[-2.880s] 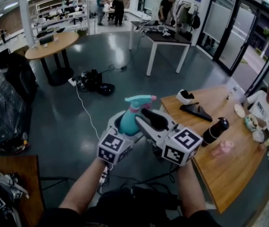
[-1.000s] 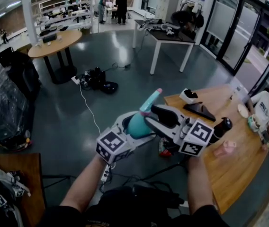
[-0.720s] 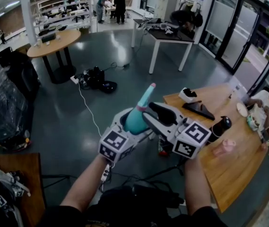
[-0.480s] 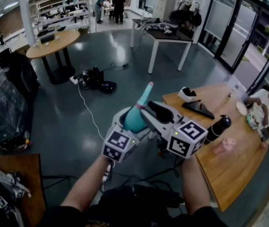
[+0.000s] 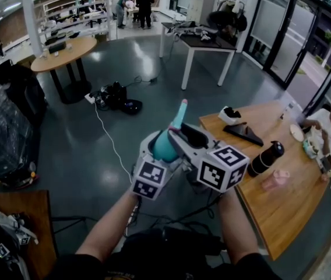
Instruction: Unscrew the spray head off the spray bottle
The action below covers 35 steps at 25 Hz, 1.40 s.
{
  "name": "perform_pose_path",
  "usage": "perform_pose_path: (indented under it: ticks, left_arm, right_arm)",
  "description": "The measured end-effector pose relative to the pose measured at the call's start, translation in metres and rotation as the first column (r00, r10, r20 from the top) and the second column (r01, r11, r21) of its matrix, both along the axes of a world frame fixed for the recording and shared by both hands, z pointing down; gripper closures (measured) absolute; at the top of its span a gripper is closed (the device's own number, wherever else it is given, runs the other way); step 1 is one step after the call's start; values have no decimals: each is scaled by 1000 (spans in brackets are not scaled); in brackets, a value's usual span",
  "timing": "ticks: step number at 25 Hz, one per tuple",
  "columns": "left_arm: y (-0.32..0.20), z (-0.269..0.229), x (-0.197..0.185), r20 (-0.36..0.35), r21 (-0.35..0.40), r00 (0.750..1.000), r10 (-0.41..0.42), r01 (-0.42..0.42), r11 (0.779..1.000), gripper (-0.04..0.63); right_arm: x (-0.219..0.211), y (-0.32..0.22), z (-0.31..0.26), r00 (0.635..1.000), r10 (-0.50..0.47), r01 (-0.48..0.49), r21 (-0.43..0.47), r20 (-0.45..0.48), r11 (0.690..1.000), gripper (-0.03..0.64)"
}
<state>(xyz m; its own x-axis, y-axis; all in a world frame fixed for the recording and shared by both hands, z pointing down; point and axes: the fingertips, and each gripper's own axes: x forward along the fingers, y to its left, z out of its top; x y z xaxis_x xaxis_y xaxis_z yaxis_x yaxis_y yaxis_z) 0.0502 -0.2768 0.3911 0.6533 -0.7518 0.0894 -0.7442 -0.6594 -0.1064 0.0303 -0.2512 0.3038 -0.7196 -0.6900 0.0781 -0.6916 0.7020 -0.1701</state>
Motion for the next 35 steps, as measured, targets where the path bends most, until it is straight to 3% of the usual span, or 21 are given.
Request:
perform_pose_path:
  ticks: [9,16,24,35]
  left_arm:
    - [1,3,3,14,-11,1000,28,-28,1000,160]
    - [18,-1,9,4,-4,986,169,-169,986,160]
    - [44,-1,20,-6,-7,939,343,-343,939,160]
    - [69,-1,27,-15,-22,884,467,-467,884,160]
  right_arm:
    - [3,-3,3,999,-1,2,24,-46,1000,480]
    - [4,10,2,987,-162,163,66,-18,984,480]
    - [13,31,3,941,-338,335,97,10,937,482]
    - [19,52,3,858,-513,503,142,41,853,482]
